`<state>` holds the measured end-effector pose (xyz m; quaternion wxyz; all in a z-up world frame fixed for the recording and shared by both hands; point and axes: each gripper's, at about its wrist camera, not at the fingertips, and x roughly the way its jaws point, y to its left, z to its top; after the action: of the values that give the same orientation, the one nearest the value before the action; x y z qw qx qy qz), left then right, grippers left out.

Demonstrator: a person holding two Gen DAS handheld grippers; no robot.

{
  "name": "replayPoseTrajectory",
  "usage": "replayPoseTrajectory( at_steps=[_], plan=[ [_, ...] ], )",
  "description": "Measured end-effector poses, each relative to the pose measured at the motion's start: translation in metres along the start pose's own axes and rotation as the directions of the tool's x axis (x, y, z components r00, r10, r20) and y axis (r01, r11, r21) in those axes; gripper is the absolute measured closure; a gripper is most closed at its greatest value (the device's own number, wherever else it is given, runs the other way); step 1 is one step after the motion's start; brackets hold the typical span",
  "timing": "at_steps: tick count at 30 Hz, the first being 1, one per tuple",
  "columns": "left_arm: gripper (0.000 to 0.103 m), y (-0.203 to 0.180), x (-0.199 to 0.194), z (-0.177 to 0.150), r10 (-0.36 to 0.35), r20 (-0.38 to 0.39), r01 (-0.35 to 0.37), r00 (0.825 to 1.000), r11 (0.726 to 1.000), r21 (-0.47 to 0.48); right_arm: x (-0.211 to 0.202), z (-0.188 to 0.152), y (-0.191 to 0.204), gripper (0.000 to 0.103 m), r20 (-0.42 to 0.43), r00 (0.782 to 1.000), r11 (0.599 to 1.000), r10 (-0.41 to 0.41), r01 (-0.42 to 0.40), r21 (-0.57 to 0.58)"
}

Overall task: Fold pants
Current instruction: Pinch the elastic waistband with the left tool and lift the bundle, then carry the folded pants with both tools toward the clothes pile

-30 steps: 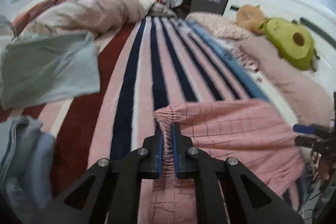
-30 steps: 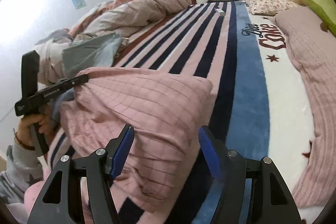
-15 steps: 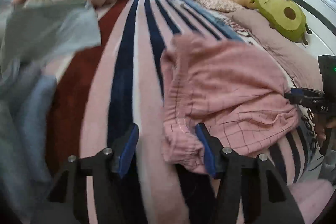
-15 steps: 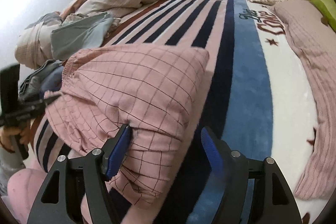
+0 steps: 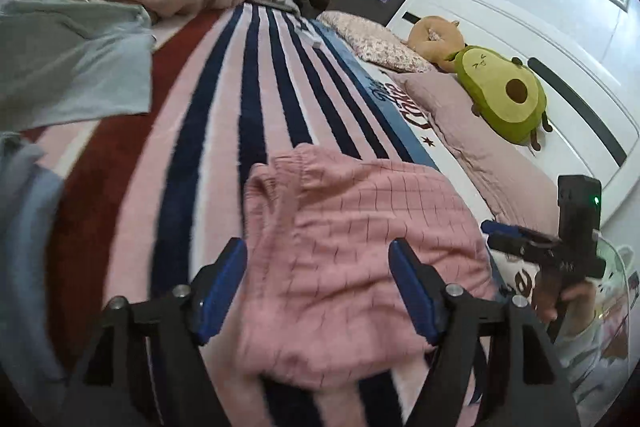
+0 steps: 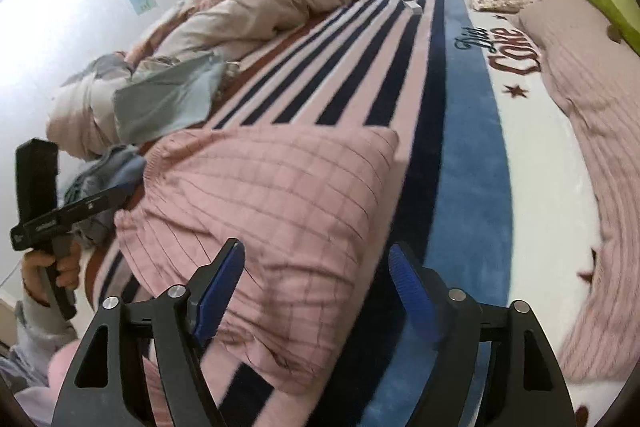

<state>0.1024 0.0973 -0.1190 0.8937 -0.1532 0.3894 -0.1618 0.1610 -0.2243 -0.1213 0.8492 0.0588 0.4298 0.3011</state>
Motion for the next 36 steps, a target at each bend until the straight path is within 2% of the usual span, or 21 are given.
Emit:
replayPoseTrajectory(
  at_steps=[7, 9, 12, 14, 15, 17, 21, 25, 27, 36],
  plan=[
    [0.033, 0.009, 0.050, 0.004, 0.045, -0.117, -0.049, 0.992, 0.998, -0.033, 0.036, -0.003, -0.011, 0.025, -0.082, 0.995, 0.997, 0.058, -0.054, 0.049],
    [0.033, 0.014, 0.061, 0.000, 0.027, -0.156, -0.036, 0.987, 0.998, -0.058, 0.043, -0.006, -0.014, 0.025, -0.100, 0.991, 0.994, 0.094, -0.088, 0.063],
    [0.033, 0.014, 0.066, -0.002, 0.021, -0.158, -0.031, 0.987, 0.998, -0.057, 0.053, -0.011, -0.019, 0.024, -0.118, 0.980, 0.983, 0.160, -0.147, 0.106],
    [0.036, 0.011, 0.068, -0.001, 0.021, -0.162, -0.030, 0.987, 0.998, -0.050, 0.058, -0.012, -0.017, 0.027, -0.120, 0.975, 0.979, 0.185, -0.172, 0.110],
    [0.039, 0.009, 0.069, -0.001, 0.016, -0.165, -0.024, 0.986, 0.999, -0.049, 0.060, -0.012, -0.015, 0.033, -0.122, 0.974, 0.978, 0.193, -0.181, 0.103],
    [0.046, 0.004, 0.072, 0.000, 0.023, -0.169, -0.030, 0.985, 0.999, -0.040, 0.062, -0.012, -0.007, 0.037, -0.127, 0.975, 0.982, 0.182, -0.173, 0.081],
    [0.059, -0.004, 0.071, -0.001, 0.044, -0.158, -0.046, 0.986, 0.999, -0.005, 0.060, -0.012, 0.004, 0.054, -0.116, 0.983, 0.989, 0.144, -0.141, 0.035],
    [0.077, -0.013, 0.061, -0.001, 0.071, -0.133, -0.068, 0.989, 0.997, 0.033, 0.052, -0.012, 0.012, 0.070, -0.088, 0.988, 0.992, 0.126, -0.126, 0.009],
    [0.079, -0.018, 0.054, 0.000, 0.078, -0.115, -0.072, 0.990, 0.996, 0.051, 0.045, -0.011, 0.016, 0.076, -0.068, 0.990, 0.993, 0.121, -0.121, -0.006],
    [0.081, -0.034, -0.005, 0.007, 0.069, 0.002, -0.069, 0.998, 0.994, 0.088, 0.009, 0.003, 0.051, 0.079, 0.015, 0.987, 0.985, 0.157, -0.156, -0.075]
  ],
)
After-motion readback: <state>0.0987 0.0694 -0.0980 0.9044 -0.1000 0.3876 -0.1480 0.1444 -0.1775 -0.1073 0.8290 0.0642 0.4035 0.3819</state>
